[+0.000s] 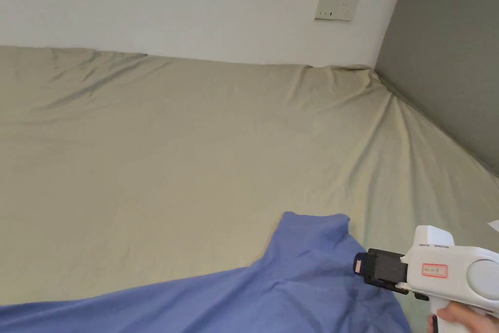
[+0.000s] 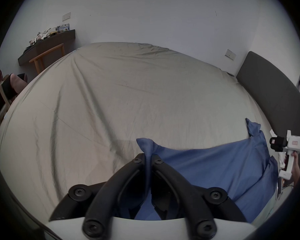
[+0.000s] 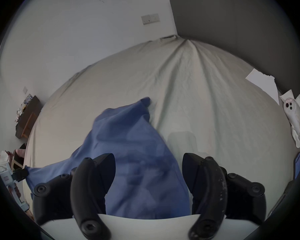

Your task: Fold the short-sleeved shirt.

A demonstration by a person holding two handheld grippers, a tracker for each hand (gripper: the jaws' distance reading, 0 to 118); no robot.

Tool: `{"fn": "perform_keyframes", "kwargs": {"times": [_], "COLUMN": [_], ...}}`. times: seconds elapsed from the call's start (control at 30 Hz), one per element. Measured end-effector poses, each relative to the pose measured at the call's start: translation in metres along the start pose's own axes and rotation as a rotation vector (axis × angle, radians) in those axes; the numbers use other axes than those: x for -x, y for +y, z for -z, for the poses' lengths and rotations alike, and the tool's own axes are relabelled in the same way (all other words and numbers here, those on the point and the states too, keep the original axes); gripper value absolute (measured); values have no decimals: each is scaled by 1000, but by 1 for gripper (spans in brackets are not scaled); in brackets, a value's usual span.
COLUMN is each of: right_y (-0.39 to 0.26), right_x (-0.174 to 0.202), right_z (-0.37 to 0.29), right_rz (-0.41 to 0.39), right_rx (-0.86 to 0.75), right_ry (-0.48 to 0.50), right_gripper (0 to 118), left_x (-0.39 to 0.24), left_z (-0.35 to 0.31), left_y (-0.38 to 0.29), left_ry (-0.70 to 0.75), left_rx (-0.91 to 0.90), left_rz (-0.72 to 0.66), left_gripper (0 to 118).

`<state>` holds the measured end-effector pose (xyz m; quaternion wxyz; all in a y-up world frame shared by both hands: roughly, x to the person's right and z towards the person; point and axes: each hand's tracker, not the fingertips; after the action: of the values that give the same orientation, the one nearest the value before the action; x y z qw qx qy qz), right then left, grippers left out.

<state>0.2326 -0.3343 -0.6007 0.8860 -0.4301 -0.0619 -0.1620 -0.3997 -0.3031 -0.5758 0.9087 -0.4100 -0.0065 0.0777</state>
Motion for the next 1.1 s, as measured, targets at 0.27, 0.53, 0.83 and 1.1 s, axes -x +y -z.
{"fn": "perform_keyframes", "kwargs": {"times": [0.27,0.53,0.83,1.1], "right_y": [1,-7,-64,-163], "right_x": [15,20,5,-19], "right_z": [43,-11,-154,-216], "right_rz": [-129,-184,-163,-103], "right_rx": [83,16,-128,-100], "right_ry": [-80,-32,51,24], "right_gripper": [35,2,2,2], "left_x": [-2,0,21,38], "left_z": [10,-16,-133,-181], "left_y": [2,4,-39,-138], "left_ry": [29,11,-37,-30], "left_rx": [33,11,-83,7], "left_rz": [16,-14,-62,-127], "left_gripper": [6,6,6,6]}}
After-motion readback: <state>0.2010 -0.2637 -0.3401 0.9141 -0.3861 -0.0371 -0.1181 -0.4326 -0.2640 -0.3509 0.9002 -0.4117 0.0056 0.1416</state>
